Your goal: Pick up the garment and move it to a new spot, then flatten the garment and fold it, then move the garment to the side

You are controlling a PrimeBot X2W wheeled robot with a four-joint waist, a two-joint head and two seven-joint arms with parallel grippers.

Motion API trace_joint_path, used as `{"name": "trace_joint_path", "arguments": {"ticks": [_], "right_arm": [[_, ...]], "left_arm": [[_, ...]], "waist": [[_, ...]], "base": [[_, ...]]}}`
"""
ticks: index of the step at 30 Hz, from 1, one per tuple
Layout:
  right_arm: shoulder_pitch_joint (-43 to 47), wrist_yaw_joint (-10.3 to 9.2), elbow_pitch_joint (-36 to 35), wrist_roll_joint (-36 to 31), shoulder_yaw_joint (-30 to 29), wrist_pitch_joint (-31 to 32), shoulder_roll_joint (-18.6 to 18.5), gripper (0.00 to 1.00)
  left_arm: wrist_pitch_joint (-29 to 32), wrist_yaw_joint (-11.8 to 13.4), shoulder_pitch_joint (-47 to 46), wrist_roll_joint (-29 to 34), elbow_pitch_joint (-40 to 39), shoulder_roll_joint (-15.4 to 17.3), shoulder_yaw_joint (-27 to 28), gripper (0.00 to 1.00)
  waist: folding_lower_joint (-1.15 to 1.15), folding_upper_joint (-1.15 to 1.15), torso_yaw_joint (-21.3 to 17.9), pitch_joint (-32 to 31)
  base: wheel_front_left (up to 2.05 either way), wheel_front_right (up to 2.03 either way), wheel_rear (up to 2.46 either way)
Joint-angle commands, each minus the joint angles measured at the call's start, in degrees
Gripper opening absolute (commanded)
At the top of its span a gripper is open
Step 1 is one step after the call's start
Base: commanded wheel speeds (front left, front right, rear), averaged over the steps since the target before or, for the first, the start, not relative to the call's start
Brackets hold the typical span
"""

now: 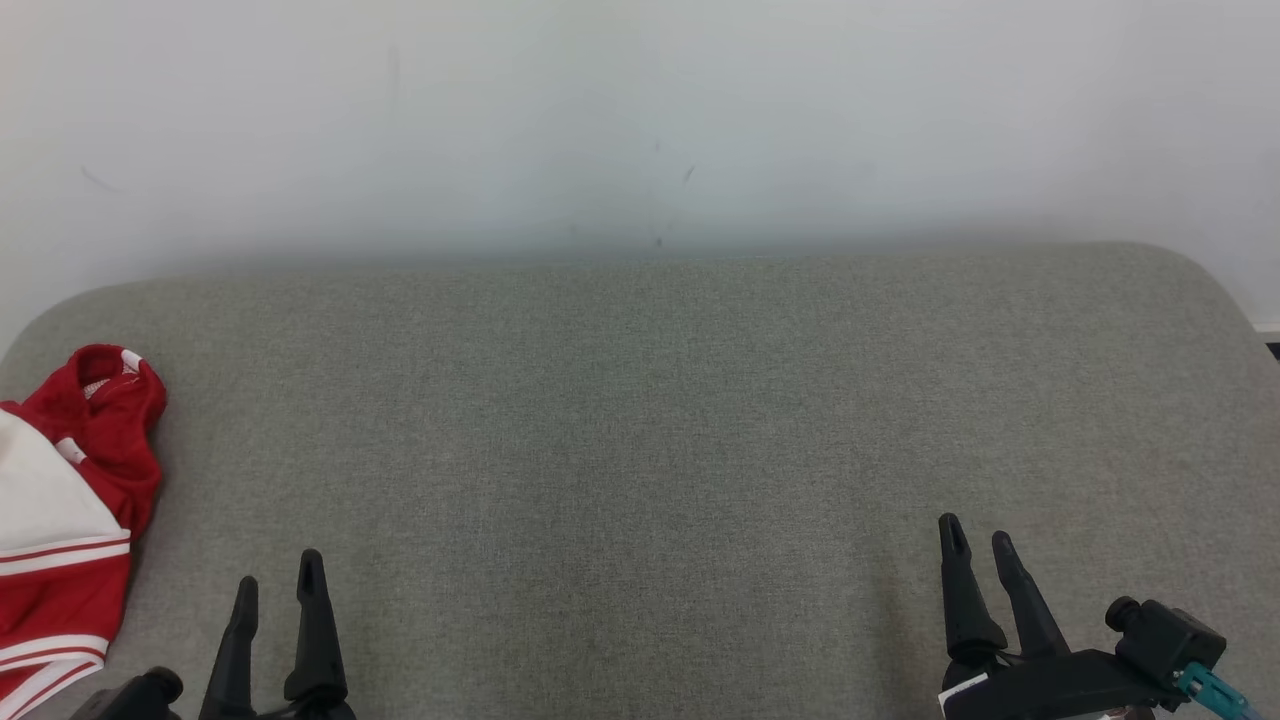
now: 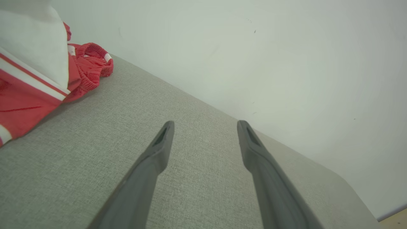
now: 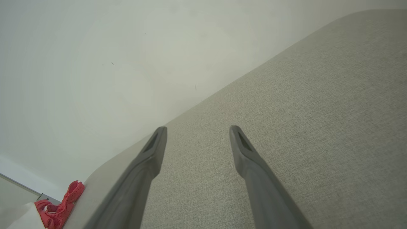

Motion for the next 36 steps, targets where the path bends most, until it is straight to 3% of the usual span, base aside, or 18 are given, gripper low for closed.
{"name": "trace_joint_path", "arguments": {"ticks": [1, 17, 36], "right_arm": [[0.22, 0.33, -0.48, -2.14, -0.06, -0.61, -0.3, 1.0], [0.96, 0.38, -0.76, -12.19, -0.82, -2.87, -0.35, 1.0], [2.0, 0.35, -0.84, -22.09, -0.83, -5.14, -0.39, 1.0]], "left_arm": [[-0.63, 0.03, 0.03, 2.32, -0.59, 0.42, -0.06, 1.0], [-2.85, -0.35, 1.36, 13.31, -0.09, 0.47, -0.21, 1.0], [-4.91, 1.62, 2.41, 23.15, -0.23, 0.51, 0.21, 1.0]], "waist": [[-0.01, 0.0, -0.01, -0.06], [-0.01, 0.0, -0.24, -0.63], [-0.01, 0.0, -1.07, -0.88]], "base": [[0.0, 0.0, 0.0], [0.0, 0.0, 0.0], [0.0, 0.0, 0.0]]}}
